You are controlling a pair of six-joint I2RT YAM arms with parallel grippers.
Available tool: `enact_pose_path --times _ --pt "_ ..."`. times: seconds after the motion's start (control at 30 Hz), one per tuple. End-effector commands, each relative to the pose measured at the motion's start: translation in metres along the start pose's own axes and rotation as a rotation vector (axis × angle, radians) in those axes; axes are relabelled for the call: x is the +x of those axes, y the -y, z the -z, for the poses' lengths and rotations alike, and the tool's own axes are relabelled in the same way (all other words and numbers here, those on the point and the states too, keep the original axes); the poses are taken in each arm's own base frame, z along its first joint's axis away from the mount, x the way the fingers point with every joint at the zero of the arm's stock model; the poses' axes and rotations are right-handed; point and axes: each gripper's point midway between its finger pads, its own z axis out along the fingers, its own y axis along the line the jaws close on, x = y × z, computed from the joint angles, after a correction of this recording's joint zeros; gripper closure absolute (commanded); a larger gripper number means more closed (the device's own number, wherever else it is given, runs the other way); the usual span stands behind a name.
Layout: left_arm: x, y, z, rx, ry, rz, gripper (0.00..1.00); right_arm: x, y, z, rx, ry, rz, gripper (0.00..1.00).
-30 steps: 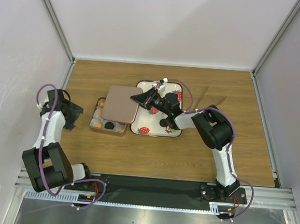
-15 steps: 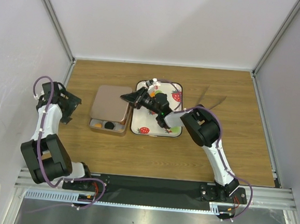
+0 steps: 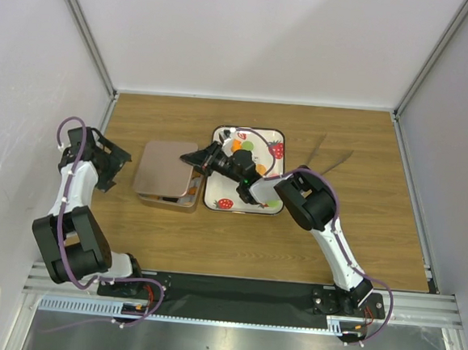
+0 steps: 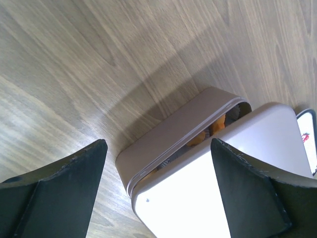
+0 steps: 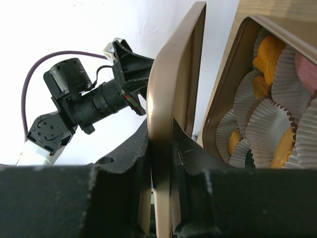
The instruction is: Pack the cookies
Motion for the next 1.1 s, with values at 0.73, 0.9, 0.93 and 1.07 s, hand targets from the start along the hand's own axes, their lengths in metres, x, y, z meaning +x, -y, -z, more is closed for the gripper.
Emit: enact_pose_path --times 0.73,0.9,0.93,1.07 --pt "0.018 0.05 -0.018 0.133 -0.071 -0.175 0.08 -0.006 0.01 -0.004 0.004 0.023 -0.019 1.0" --pt "0.021 0.05 -0.021 0.135 -0.083 -0.184 0.08 -0.008 0.011 -0.002 0.006 0.026 -0.032 1.0" --pt "0.022 0.05 -0.021 0.135 -0.086 -0.186 0.08 -0.007 0.012 -0.002 0.007 0.025 -0.034 1.0" --pt "0.023 0.051 -0.023 0.137 -0.09 -0.191 0.08 -0.011 0.011 0.001 0.004 0.04 -0.04 1.0"
